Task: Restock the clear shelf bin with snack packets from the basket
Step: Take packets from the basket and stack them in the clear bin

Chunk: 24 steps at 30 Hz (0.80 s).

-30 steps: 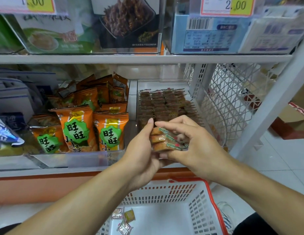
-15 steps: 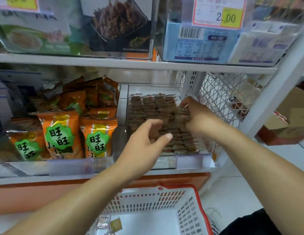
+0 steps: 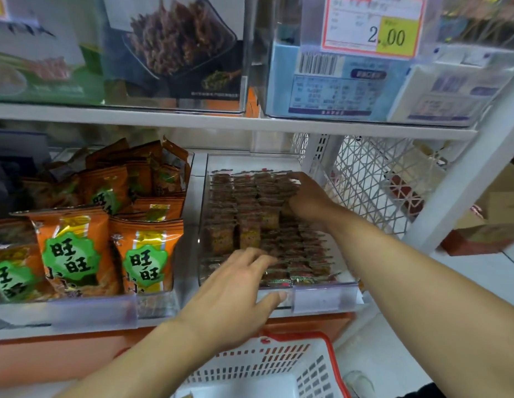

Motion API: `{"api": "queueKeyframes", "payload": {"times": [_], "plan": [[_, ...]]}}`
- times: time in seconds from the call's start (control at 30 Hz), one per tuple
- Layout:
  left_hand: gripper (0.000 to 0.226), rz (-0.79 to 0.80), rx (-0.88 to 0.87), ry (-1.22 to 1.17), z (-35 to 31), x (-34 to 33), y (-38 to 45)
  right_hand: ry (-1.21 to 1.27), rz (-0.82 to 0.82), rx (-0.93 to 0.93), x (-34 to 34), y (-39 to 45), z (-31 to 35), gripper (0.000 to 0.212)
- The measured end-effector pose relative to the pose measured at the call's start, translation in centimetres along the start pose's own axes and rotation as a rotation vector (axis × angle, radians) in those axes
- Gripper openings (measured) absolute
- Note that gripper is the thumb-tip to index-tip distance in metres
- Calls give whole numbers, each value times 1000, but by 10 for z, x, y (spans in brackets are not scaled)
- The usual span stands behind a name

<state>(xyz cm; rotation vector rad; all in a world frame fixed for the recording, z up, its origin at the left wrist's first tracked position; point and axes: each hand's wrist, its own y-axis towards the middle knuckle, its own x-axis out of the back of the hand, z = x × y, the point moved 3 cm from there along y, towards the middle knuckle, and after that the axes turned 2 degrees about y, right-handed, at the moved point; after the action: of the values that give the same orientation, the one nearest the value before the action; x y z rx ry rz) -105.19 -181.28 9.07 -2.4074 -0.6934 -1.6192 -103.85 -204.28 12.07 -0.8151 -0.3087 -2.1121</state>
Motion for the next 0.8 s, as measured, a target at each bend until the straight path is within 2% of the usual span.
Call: {"api": "queueKeyframes", "payload": {"times": [0.07,0.17,0.27,0.37,0.43,0.57,0.7,0.73,0.8], "plan": [[62,-4,1,-9,0,0,-1,-27,28,12,-2,1,1,57],[61,-13,2,-23,-1,1,-1,-135,95,10,-5,1,1,63],[60,-29,3,-27,-1,1,-1,-209,103,21,-4,3,4,58],[59,-27,-5,-17,0,-1,-2,-384,173,42,-10,1,-1,68],[58,-27,-6,-18,1,-1,-1,-374,182,58,-14,-3,-6,75],[59,-29,-10,-33,1,-2,0,-138,-25,78,-9,-5,-7,75],[60,-38,-50,-35,-5,5,-5,-121,-91,196,-9,-17,-1,39],[58,-49,-63,-31,-8,10,-7,-116,-154,227,-6,-24,2,37],[50,-96,-103,-5,-14,21,-15,-109,-390,359,5,-42,16,35]]}}
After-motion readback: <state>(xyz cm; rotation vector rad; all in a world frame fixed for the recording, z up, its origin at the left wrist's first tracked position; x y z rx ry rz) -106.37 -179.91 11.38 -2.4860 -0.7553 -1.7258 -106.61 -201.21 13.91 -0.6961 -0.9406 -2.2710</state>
